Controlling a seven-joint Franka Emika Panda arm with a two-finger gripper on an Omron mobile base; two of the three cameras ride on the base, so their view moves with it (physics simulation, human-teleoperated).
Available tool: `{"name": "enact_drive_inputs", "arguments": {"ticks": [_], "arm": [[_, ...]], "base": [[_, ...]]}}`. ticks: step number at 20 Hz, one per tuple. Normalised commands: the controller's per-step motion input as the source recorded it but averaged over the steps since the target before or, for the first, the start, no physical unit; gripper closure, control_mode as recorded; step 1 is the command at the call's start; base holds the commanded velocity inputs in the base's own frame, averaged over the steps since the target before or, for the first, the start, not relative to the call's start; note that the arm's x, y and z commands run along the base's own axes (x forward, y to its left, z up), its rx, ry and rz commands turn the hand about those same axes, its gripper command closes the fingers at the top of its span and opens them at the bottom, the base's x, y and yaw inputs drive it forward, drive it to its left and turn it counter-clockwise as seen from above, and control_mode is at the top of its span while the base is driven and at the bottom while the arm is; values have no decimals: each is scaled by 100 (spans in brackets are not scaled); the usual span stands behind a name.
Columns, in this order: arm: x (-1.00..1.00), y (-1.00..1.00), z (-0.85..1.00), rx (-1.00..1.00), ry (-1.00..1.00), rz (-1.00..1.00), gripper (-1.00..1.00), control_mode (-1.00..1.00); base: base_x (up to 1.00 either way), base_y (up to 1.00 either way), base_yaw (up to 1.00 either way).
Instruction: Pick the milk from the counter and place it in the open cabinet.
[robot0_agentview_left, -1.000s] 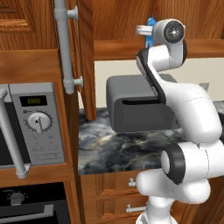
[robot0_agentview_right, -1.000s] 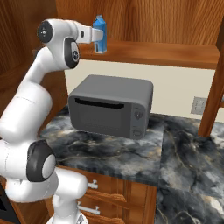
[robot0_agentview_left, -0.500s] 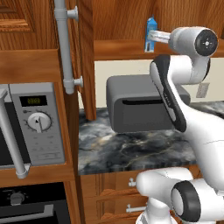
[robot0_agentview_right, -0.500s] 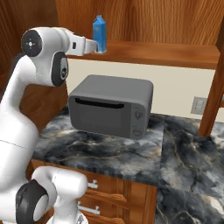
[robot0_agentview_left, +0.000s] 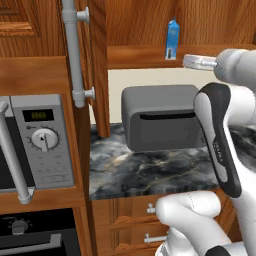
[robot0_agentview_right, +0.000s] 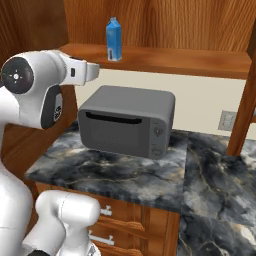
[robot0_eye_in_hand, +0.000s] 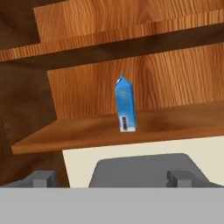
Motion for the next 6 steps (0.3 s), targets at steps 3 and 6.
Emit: {"name": "enact_drive_inputs", "arguments": {"ticks": [3,6], "arm": [[-100,9,0,-8,31,6,-100,-100],[-100,18,0,-16,56,1,-100,-100]], "base": [[0,0,0],[0,0,0]]}}
